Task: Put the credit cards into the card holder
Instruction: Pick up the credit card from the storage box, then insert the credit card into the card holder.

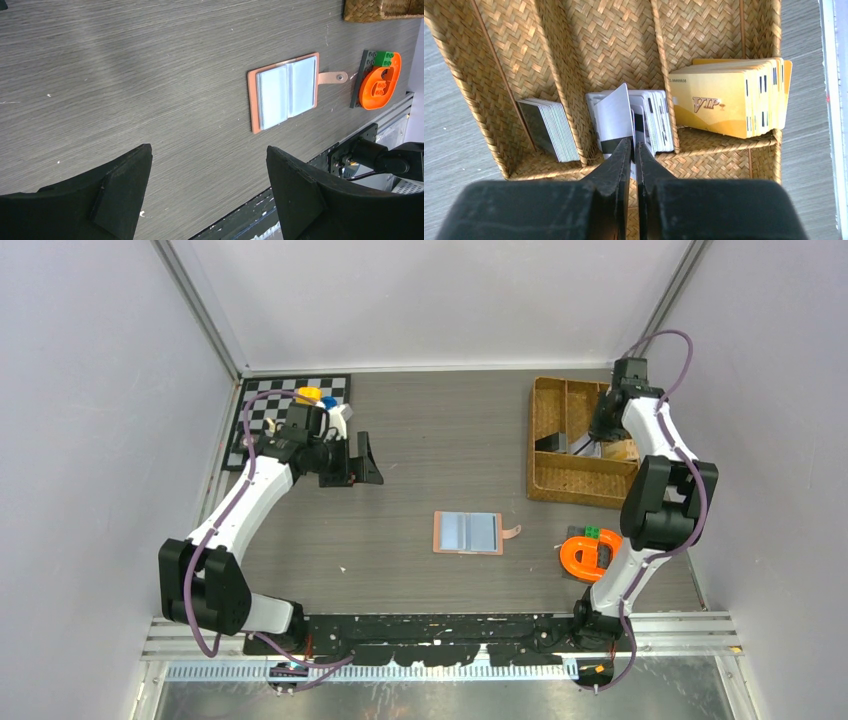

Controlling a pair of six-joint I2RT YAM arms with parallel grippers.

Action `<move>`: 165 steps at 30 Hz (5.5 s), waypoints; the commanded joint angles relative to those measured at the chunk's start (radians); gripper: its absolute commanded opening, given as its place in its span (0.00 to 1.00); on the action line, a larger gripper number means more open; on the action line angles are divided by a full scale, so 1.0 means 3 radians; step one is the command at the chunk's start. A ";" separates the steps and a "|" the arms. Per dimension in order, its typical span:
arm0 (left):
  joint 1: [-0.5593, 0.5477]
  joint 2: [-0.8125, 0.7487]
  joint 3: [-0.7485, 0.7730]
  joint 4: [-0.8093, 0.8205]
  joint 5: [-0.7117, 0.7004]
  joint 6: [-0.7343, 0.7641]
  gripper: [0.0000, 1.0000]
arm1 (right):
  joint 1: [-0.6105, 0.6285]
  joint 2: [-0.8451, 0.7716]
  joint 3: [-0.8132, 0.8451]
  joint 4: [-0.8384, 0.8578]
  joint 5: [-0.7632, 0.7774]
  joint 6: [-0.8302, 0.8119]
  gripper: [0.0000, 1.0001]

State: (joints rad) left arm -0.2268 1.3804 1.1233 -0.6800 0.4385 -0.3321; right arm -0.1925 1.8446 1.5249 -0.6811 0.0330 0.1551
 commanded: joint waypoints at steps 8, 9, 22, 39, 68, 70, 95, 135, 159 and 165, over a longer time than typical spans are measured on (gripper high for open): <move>0.0020 -0.0040 -0.0020 0.0019 0.0139 0.0038 0.86 | 0.0181 -0.0222 -0.0115 0.0011 0.0747 -0.0256 0.13; 0.0020 -0.0040 -0.0018 0.0020 0.0139 0.0038 0.86 | 0.0200 -0.0230 -0.0118 0.0014 0.0774 -0.0263 0.13; 0.0020 -0.0061 -0.0037 0.0022 0.0164 0.0034 0.86 | 0.0268 -0.0398 -0.0108 0.0257 0.0133 -0.0222 0.02; -0.0083 -0.0203 -0.0137 0.0324 0.0724 0.0154 0.79 | 0.0396 -0.1551 -0.0150 0.0006 -0.1546 0.0254 0.00; -0.1028 -0.0580 -0.0507 0.1829 0.2489 -0.0552 0.55 | 0.2088 -0.1787 -0.0472 -0.0461 -0.3960 -0.0041 0.00; -0.1038 -0.0595 -0.0571 0.2012 0.2515 -0.0710 0.45 | 0.2123 -0.1756 -0.0450 -0.0456 -0.3933 -0.0024 0.01; -0.1184 -0.1042 -0.0939 0.2719 0.1631 -0.1026 0.00 | 0.2233 -0.2256 -0.1769 0.2338 -0.3039 0.2172 0.66; -0.1466 0.0496 -0.1307 0.2410 0.0026 -0.1288 0.64 | 0.1646 -0.1226 -0.2495 0.1163 -0.2181 0.1232 0.01; -0.1476 0.0963 -0.1025 0.2103 -0.0092 -0.0961 0.54 | 0.1654 -0.0815 -0.2542 0.1624 -0.2450 0.1216 0.00; -0.1474 0.1014 -0.0995 0.2073 -0.0096 -0.0927 0.52 | 0.1652 -0.0745 -0.2558 0.1637 -0.2463 0.1227 0.00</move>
State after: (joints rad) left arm -0.6659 1.6638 0.8028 -0.0265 0.4332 -0.6453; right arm 0.3046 1.6112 0.7605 -0.2245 -0.6834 0.5320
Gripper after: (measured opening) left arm 0.521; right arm 0.026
